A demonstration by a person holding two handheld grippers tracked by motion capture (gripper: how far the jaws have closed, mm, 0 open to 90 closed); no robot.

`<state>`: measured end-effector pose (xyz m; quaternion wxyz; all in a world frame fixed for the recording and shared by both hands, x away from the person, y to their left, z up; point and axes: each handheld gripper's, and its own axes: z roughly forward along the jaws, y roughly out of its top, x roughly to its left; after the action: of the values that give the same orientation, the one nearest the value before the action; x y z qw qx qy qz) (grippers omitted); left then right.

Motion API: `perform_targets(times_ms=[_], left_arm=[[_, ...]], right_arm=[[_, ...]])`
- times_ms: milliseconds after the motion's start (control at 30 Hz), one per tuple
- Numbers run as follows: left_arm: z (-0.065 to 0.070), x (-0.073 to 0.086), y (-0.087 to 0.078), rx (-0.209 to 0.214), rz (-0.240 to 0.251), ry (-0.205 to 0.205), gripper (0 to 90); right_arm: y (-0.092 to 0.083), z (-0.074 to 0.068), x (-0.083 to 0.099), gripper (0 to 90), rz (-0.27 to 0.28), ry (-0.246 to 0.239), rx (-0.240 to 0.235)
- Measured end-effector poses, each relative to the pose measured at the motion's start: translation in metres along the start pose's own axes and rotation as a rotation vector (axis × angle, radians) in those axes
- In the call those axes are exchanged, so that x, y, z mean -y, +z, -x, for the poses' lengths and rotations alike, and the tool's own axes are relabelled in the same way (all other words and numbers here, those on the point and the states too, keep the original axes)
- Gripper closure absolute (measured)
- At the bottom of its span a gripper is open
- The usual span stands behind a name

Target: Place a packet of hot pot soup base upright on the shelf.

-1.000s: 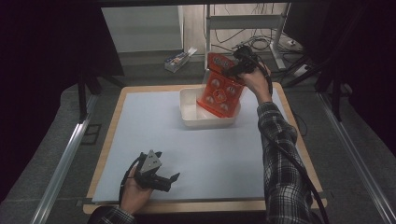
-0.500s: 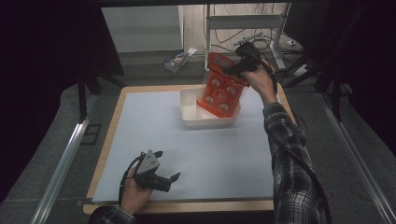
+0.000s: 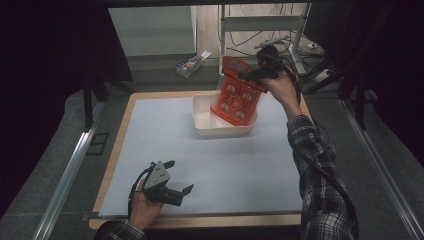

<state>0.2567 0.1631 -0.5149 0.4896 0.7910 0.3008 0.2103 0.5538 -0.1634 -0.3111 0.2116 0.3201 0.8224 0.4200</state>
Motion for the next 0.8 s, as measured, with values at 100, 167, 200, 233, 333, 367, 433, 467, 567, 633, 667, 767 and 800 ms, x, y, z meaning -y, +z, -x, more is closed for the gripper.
perform_targets(times_ms=[100,167,200,233,333,367,433,467,567,633,667,767,800], left_arm=[[0.001,-0.001,-0.001,-0.009,0.011,0.014,0.0],[0.002,-0.001,-0.001,-0.016,0.01,0.018,0.0],[0.002,-0.001,-0.001,-0.02,0.009,0.018,0.0],[0.002,-0.001,-0.002,-0.022,0.011,0.018,0.0],[0.002,-0.001,-0.002,-0.024,0.014,0.018,0.0],[0.002,-0.001,-0.002,-0.027,0.009,0.02,0.0],[0.002,-0.001,-0.001,-0.03,0.007,0.025,0.0],[0.002,-0.001,-0.001,-0.03,0.007,0.025,0.0],[0.003,-0.001,-0.001,-0.034,0.009,0.032,0.0],[0.003,-0.001,-0.001,-0.035,0.011,0.031,0.0],[0.003,-0.001,-0.001,-0.036,0.011,0.032,0.0],[0.003,-0.001,-0.001,-0.037,0.01,0.033,0.0],[0.003,-0.001,-0.001,-0.038,0.01,0.034,0.0]], right_arm=[[-0.004,-0.002,0.002,0.4,0.006,-0.005,-0.009],[-0.006,-0.004,0.004,0.5,0.009,-0.008,-0.013],[-0.007,-0.005,0.005,0.5,0.01,-0.01,-0.014],[-0.009,-0.005,0.005,0.5,0.012,-0.013,-0.016],[-0.013,-0.009,0.008,0.6,0.021,-0.014,-0.02],[-0.014,-0.01,0.008,0.6,0.021,-0.018,-0.023],[-0.018,-0.012,0.01,0.6,0.025,-0.024,-0.025],[-0.02,-0.013,0.01,0.6,0.028,-0.026,-0.027],[-0.025,-0.017,0.012,0.7,0.035,-0.032,-0.032],[-0.028,-0.021,0.014,0.7,0.036,-0.034,-0.035],[-0.029,-0.022,0.015,0.7,0.035,-0.041,-0.037],[-0.033,-0.027,0.018,0.8,0.037,-0.046,-0.043],[-0.035,-0.028,0.02,0.8,0.036,-0.049,-0.045]])
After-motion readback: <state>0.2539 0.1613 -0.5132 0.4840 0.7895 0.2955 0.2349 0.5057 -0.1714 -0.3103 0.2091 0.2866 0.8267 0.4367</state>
